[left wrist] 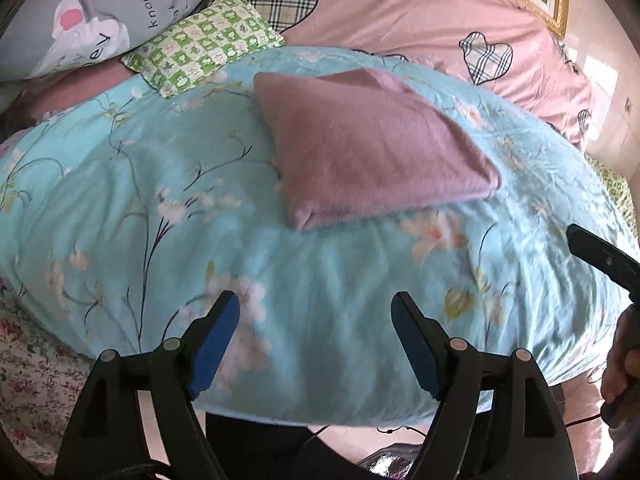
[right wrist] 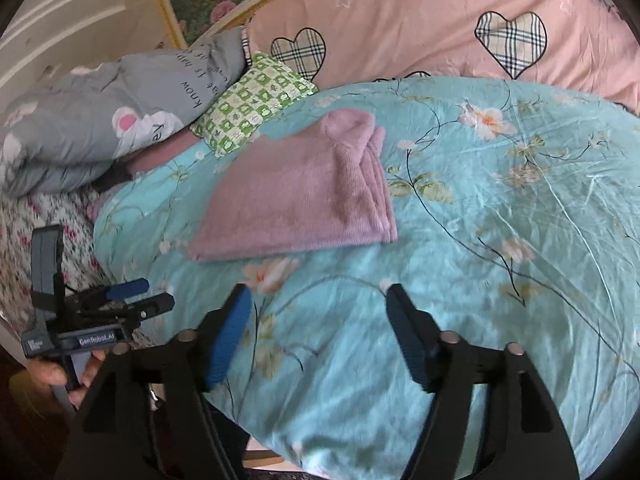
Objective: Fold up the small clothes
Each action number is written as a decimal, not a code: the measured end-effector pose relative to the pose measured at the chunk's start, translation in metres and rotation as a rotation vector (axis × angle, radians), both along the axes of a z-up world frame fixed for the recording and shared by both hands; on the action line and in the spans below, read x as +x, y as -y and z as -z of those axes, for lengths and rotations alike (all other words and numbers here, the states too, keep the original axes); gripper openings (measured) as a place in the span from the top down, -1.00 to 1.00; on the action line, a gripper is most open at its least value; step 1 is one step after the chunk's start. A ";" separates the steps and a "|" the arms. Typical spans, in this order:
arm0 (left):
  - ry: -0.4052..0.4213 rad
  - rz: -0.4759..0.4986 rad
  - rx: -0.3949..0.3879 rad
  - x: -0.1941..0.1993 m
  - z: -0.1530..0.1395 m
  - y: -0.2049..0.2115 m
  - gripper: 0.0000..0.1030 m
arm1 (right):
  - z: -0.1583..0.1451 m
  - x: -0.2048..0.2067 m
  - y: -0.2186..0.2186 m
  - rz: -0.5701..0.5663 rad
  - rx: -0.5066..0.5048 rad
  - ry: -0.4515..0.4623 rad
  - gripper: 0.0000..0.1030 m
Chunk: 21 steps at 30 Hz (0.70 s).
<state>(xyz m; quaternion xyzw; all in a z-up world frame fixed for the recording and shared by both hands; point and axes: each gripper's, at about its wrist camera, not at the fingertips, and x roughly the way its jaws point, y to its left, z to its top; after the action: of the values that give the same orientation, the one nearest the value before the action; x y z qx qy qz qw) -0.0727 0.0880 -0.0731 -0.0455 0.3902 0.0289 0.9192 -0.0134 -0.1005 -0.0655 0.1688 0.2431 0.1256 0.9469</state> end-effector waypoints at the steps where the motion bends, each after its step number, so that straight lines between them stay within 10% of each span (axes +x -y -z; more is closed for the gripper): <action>1: -0.004 -0.004 0.001 -0.002 0.002 0.000 -0.53 | 0.004 -0.002 -0.001 -0.002 -0.010 -0.002 -0.52; 21: -0.023 -0.065 0.159 0.046 -0.034 0.004 -0.82 | -0.029 0.046 -0.019 -0.024 -0.133 -0.004 -0.89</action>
<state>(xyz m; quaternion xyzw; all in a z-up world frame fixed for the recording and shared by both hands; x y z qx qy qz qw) -0.0263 0.0841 -0.0393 0.0154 0.3956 0.0900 0.9139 0.0322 -0.0819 -0.0369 0.1030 0.2547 0.1201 0.9540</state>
